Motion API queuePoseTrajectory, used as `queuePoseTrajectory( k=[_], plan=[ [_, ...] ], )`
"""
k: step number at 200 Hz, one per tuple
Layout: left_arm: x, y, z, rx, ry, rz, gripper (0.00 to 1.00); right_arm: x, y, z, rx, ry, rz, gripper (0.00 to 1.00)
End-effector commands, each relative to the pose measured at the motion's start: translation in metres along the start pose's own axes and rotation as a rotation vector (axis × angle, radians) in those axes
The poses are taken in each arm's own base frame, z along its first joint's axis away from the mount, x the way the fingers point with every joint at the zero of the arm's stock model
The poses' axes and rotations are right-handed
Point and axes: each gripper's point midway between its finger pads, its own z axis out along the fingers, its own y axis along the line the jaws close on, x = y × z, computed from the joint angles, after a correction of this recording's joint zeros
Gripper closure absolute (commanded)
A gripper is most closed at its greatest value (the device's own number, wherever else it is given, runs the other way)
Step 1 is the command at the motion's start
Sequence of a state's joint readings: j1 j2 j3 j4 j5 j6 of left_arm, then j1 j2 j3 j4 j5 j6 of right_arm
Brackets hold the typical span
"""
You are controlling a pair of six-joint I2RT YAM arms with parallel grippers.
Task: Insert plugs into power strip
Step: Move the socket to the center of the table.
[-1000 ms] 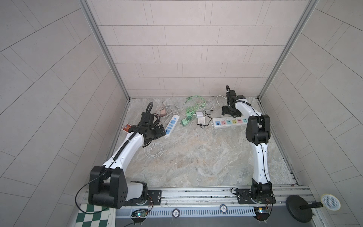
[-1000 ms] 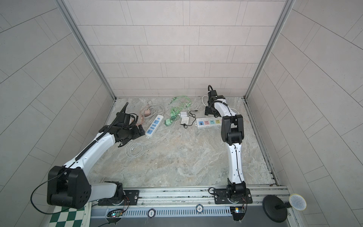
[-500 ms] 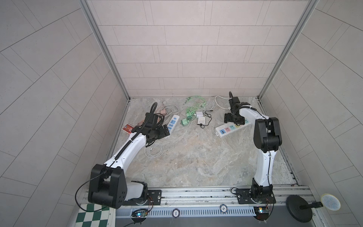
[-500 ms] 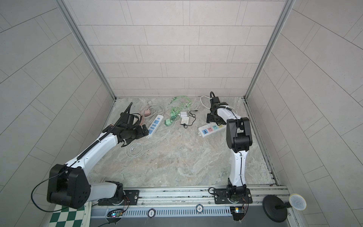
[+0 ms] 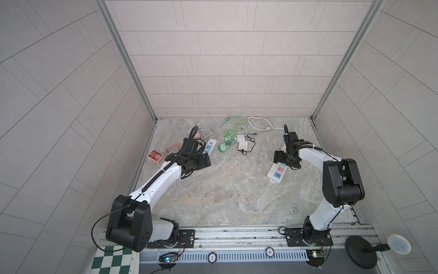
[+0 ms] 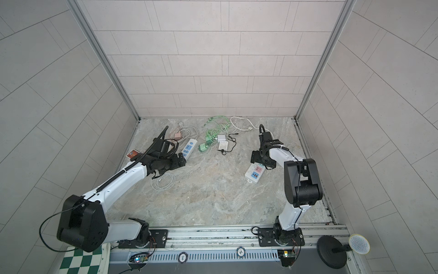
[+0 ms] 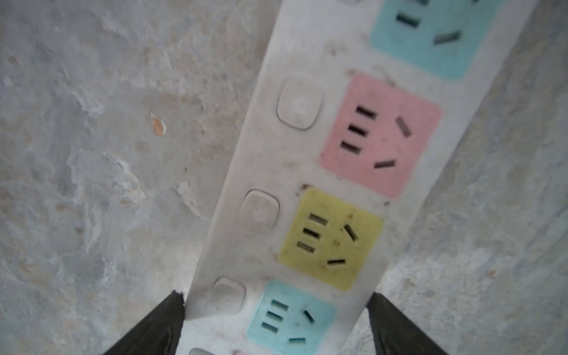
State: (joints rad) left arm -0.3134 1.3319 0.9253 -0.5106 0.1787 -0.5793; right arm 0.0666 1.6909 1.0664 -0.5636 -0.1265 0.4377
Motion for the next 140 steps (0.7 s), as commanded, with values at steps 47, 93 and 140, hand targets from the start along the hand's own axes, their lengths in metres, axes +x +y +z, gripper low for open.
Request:
queuePoseTrajectory(
  k=[47,93,140],
  plan=[
    [0.007,-0.005,0.001,-0.012,0.010,0.032,0.03,0.026,-0.020,-0.004,0.069,0.062,0.045,0.05],
    [0.007,0.000,-0.008,-0.031,-0.007,0.036,0.03,0.047,-0.014,0.007,0.013,0.116,0.068,0.07],
    [-0.003,-0.003,-0.001,-0.043,-0.024,0.048,0.03,0.078,0.021,0.005,-0.072,0.133,0.033,0.12]
  ],
)
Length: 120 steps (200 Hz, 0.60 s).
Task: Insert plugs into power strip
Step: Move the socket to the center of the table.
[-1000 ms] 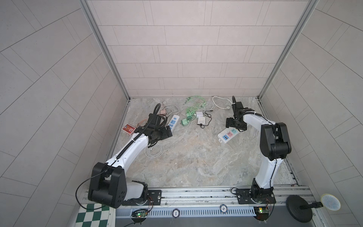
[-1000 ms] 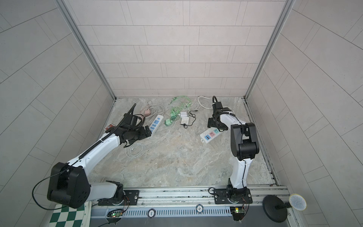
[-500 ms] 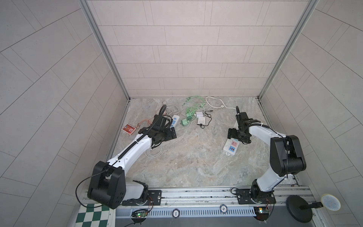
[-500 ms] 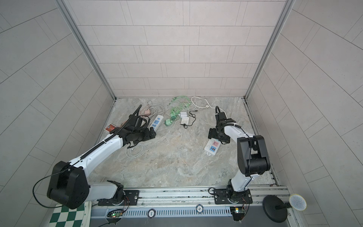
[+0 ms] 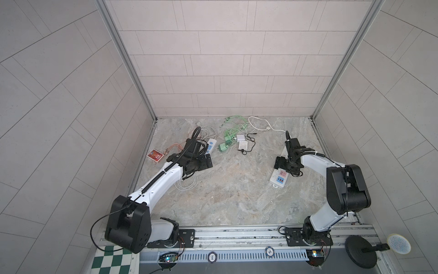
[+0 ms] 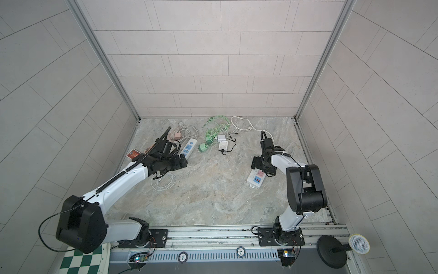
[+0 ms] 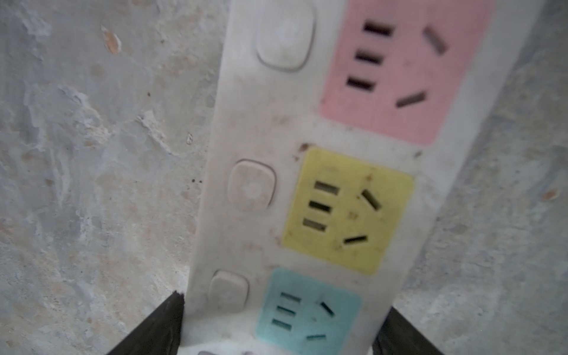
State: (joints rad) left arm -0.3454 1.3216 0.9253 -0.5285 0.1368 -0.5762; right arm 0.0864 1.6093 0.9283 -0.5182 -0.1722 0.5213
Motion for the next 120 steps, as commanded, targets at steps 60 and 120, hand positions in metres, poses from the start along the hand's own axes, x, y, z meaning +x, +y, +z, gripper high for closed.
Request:
queuePoseTrajectory(
  k=[60,120],
  plan=[
    [-0.029,-0.023,0.009,0.021,-0.009,0.077,0.05,0.080,0.091,0.002,-0.150,0.105,-0.059,0.10],
    [-0.033,-0.044,0.020,0.119,0.010,0.104,0.06,0.052,0.123,-0.031,-0.210,0.021,-0.039,0.01]
  ],
)
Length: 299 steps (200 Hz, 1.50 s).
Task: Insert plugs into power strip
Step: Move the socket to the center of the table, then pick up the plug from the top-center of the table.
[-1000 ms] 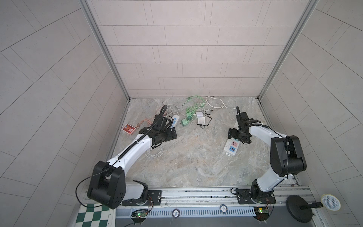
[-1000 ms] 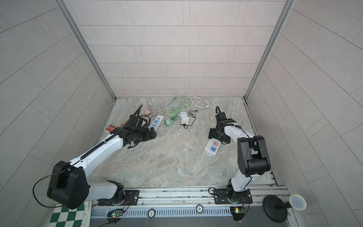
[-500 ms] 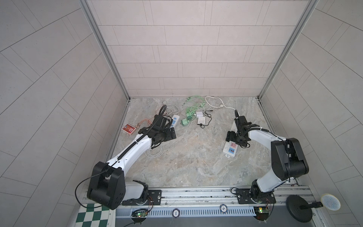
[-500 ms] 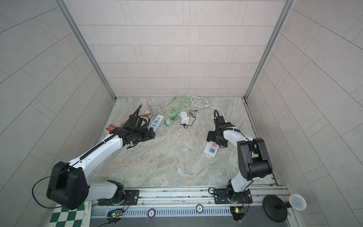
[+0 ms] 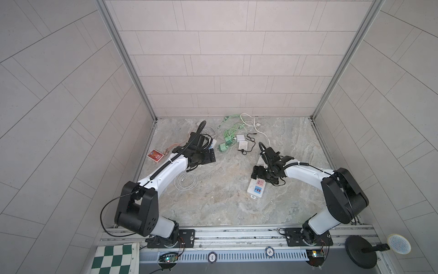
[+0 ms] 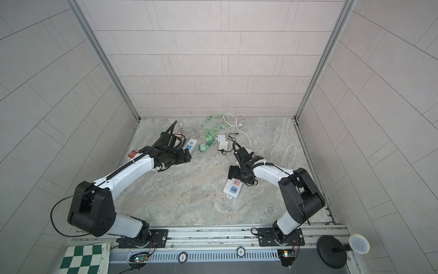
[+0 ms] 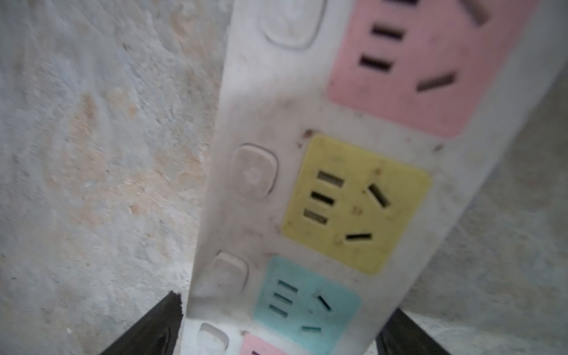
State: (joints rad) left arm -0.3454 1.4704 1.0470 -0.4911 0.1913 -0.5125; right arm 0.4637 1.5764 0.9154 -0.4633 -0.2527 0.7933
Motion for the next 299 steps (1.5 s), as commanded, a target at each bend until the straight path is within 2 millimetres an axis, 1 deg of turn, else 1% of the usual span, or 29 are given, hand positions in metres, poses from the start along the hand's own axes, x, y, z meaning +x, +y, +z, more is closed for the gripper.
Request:
queuePoseTrajectory(
  k=[1,23,36,66,90,107,127,148,185,215,230,261,281,299],
  plan=[
    [-0.010,-0.018,0.002,0.068,-0.010,0.041,0.06,-0.023,0.009,-0.022,-0.022,-0.064,0.048,0.01],
    [-0.015,-0.026,0.007,0.090,-0.001,0.053,0.06,-0.039,0.001,-0.036,-0.027,-0.117,0.066,0.01],
    [-0.019,-0.032,0.011,0.096,0.001,0.060,0.06,-0.048,-0.011,-0.042,-0.018,-0.129,0.091,0.01],
    [-0.028,-0.054,0.023,0.074,0.026,0.123,0.08,-0.065,-0.036,-0.051,-0.031,-0.145,0.135,0.01],
    [-0.031,-0.073,0.040,0.034,0.060,0.186,0.09,-0.078,-0.057,-0.060,-0.012,-0.175,0.146,0.01],
    [-0.033,-0.085,0.057,0.010,0.095,0.226,0.12,-0.086,-0.072,-0.068,0.010,-0.197,0.152,0.01],
    [-0.033,-0.095,0.077,-0.030,0.133,0.259,0.13,-0.094,-0.082,-0.077,0.013,-0.224,0.162,0.02],
    [-0.030,-0.106,0.092,-0.049,0.170,0.278,0.14,-0.096,-0.084,-0.086,0.011,-0.248,0.150,0.04],
    [-0.034,-0.128,0.110,-0.071,0.161,0.342,0.14,-0.092,-0.090,-0.093,0.035,-0.278,0.115,0.05],
    [-0.036,-0.134,0.125,-0.092,0.165,0.353,0.14,-0.086,-0.091,-0.096,0.032,-0.280,0.101,0.05],
    [-0.041,-0.138,0.131,-0.091,0.155,0.344,0.14,-0.084,-0.090,-0.096,0.022,-0.282,0.096,0.05],
    [-0.044,-0.144,0.151,-0.091,0.176,0.318,0.14,-0.080,-0.085,-0.094,-0.012,-0.271,0.083,0.05],
    [-0.048,-0.146,0.160,-0.103,0.179,0.311,0.14,-0.078,-0.082,-0.098,-0.026,-0.271,0.071,0.05],
    [-0.054,-0.153,0.167,-0.087,0.156,0.295,0.14,-0.076,-0.080,-0.101,-0.035,-0.278,0.055,0.05]
  ],
)
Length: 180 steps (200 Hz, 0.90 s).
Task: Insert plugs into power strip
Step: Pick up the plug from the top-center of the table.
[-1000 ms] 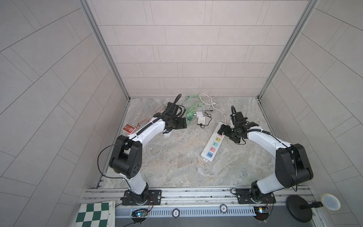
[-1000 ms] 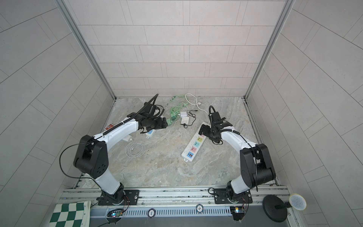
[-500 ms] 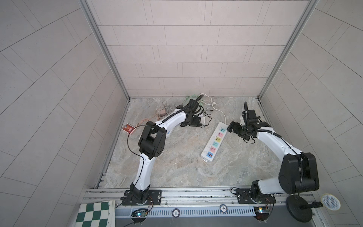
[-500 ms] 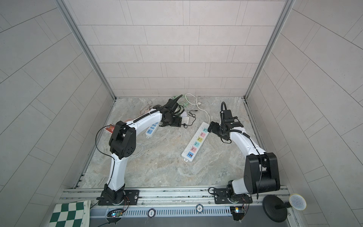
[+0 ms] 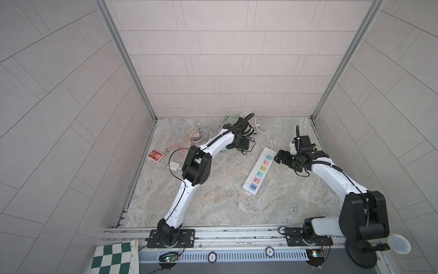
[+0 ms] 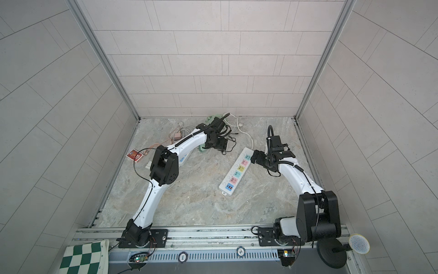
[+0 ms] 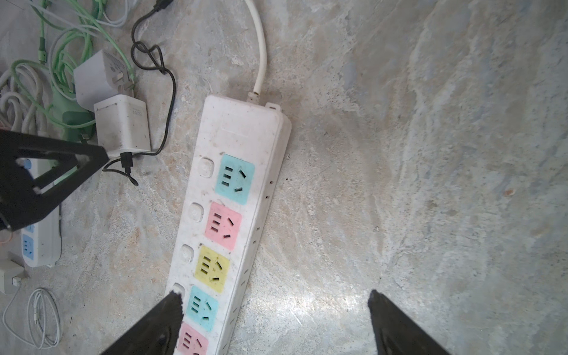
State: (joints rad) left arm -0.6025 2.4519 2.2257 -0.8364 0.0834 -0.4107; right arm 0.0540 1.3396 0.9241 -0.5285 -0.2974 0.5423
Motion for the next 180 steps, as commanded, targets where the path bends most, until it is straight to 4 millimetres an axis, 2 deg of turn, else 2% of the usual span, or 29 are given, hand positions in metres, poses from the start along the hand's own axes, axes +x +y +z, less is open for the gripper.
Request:
queuePoseTrajectory(
  k=[1,38,76,112,180],
  plan=[
    [-0.001,0.003,0.004,-0.024,0.012,-0.027,0.14,0.004,0.003,-0.011,-0.022,-0.009,-0.028,0.05],
    [-0.010,-0.001,0.015,-0.016,-0.001,-0.041,0.14,0.003,0.003,-0.013,-0.028,-0.022,-0.043,0.05],
    [-0.020,0.000,0.017,-0.024,-0.015,-0.048,0.14,0.000,0.003,-0.016,-0.032,-0.034,-0.041,0.05],
    [-0.019,0.004,0.023,-0.007,0.003,-0.078,0.14,-0.003,0.006,-0.018,-0.043,-0.044,-0.042,0.05],
    [-0.020,0.018,0.032,-0.019,0.025,-0.134,0.25,-0.003,0.013,-0.016,-0.079,-0.034,-0.047,0.05]
  ],
)
